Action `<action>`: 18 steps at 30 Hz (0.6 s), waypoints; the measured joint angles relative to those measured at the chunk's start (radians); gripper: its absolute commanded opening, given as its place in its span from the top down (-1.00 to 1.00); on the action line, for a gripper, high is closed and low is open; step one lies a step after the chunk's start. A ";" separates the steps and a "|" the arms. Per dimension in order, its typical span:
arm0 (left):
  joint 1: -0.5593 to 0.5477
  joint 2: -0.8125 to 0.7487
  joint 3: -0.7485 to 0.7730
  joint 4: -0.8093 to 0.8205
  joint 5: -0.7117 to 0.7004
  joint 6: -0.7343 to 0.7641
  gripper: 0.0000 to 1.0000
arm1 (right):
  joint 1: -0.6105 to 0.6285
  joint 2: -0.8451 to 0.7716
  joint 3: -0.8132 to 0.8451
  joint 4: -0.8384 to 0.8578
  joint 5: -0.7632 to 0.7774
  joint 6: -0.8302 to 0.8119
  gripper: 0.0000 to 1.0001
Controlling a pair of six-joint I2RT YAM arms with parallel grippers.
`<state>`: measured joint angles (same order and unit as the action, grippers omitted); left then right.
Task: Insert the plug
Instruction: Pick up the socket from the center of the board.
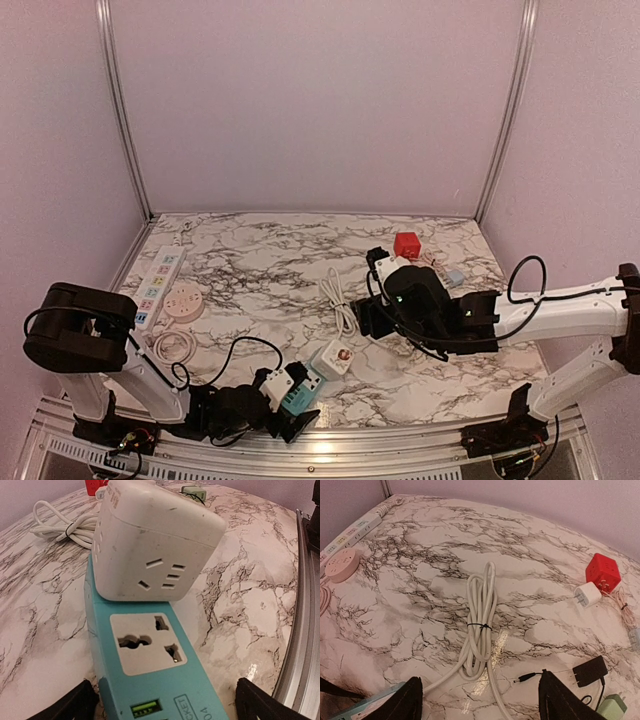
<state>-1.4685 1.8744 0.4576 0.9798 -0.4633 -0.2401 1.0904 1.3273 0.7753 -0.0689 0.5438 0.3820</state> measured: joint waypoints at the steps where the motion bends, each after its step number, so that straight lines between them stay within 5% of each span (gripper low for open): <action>1: 0.000 0.000 0.000 -0.001 -0.006 -0.001 -0.98 | 0.000 0.000 0.000 0.000 -0.001 0.001 -0.46; 11: 0.000 -0.002 -0.019 0.004 -0.040 -0.003 -0.89 | 0.000 0.000 0.000 0.000 -0.016 0.007 -0.44; 18: 0.000 -0.002 -0.031 0.020 -0.048 -0.003 -0.61 | 0.000 0.000 0.000 0.000 -0.026 0.007 -0.43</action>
<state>-1.4681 1.8729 0.4271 0.9997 -0.5110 -0.2428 1.0904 1.3273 0.7753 -0.0685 0.5175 0.3893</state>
